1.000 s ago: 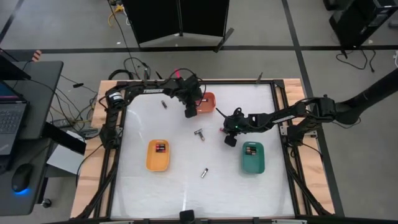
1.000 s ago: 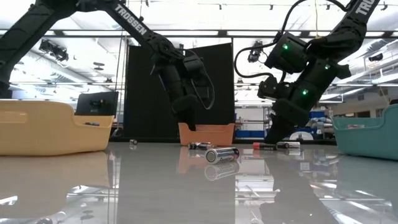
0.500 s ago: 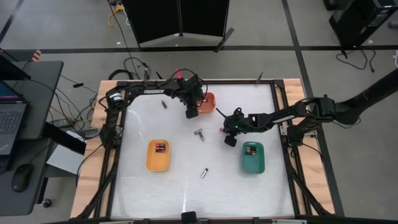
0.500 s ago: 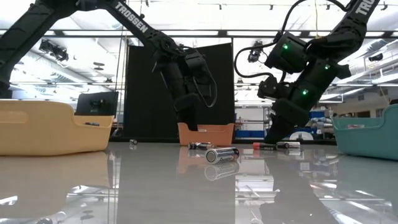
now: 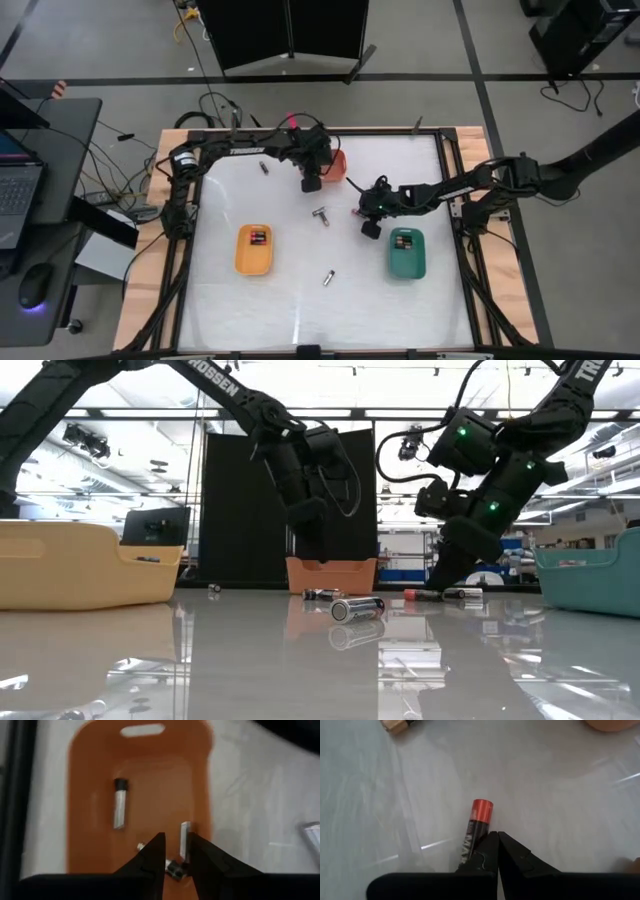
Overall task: Sort batteries
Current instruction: Put the silver battery into the orange bin, then put the brown battery into the green bin
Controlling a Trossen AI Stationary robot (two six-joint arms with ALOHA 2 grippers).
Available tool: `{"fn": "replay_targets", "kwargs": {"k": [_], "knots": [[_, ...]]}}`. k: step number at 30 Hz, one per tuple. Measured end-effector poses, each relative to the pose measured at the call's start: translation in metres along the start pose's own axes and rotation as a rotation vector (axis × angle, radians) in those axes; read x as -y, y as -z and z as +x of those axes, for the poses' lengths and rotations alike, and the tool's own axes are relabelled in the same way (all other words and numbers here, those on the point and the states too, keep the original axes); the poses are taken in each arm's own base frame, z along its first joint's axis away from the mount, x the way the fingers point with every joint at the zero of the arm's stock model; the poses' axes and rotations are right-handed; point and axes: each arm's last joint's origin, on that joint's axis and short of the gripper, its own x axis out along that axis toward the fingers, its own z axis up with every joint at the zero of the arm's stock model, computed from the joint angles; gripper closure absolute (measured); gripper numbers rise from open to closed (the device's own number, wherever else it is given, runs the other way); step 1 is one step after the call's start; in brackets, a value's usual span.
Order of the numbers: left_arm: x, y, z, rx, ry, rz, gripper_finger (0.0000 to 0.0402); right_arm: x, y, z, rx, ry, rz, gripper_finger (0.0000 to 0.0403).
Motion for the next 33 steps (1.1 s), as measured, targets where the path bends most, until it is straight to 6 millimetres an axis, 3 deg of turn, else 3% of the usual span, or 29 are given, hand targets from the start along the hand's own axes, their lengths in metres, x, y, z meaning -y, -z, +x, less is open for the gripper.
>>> {"fn": "replay_targets", "kwargs": {"k": [7,13,16,26,33], "knots": [[-0.001,-0.001,-0.007,-0.01,-0.078,0.021,0.031,-0.001,0.0,0.0,0.0,-0.002,0.002,0.0389],[0.011,-0.009,-0.037,0.243,-0.15,0.034,0.0371,-0.002,0.0,0.0,0.005,-0.006,0.001,0.0389],[0.025,0.002,-0.048,0.385,-0.167,0.035,0.0394,-0.006,-0.002,-0.001,0.026,-0.018,-0.006,0.0389],[0.081,0.056,-0.076,0.777,-0.151,-0.014,0.0383,-0.02,-0.003,-0.004,0.066,-0.061,-0.022,0.0389],[0.103,0.08,-0.078,0.849,-0.145,-0.039,0.0383,-0.022,-0.02,-0.009,0.053,-0.056,-0.02,0.0374]]}}
